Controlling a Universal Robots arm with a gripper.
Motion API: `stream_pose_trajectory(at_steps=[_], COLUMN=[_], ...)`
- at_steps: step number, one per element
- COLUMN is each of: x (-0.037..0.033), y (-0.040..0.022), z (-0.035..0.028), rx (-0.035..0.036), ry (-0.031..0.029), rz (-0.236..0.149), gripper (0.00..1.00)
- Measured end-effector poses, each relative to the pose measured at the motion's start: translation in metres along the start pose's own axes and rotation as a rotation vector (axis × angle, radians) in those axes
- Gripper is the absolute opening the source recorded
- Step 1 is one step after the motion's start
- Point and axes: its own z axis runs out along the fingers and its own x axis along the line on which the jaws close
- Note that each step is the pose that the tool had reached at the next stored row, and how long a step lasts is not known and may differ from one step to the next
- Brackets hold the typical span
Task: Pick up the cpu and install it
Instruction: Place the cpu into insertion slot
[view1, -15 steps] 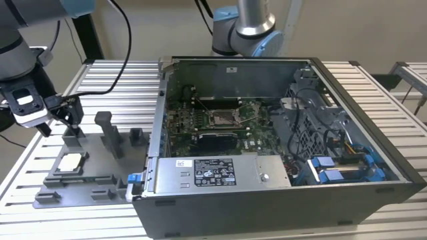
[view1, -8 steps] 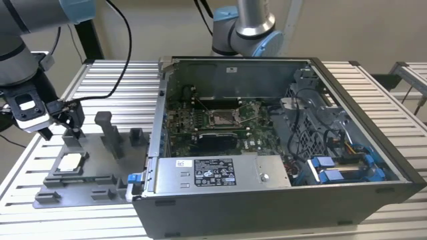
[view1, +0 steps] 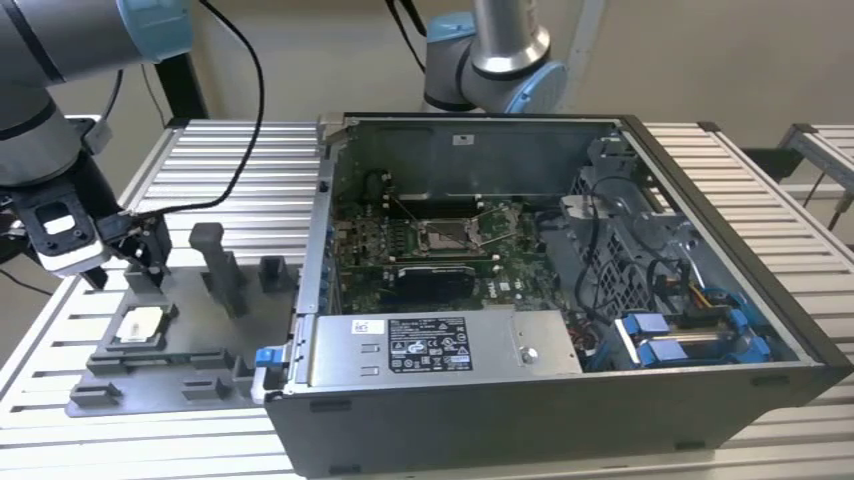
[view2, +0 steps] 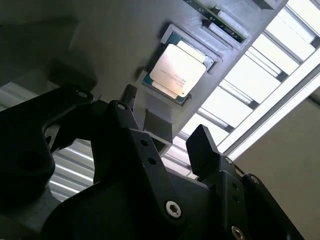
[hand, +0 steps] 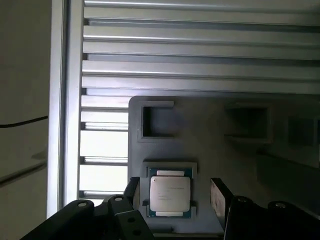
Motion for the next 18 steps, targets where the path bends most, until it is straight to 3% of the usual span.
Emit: stream_pose_trajectory(at_steps=[18], x=[0.0006], y=[-0.011], z=[0.0191], rx=[0.0001], ry=[-0.0006], rz=[0.008], gripper=[1.0])
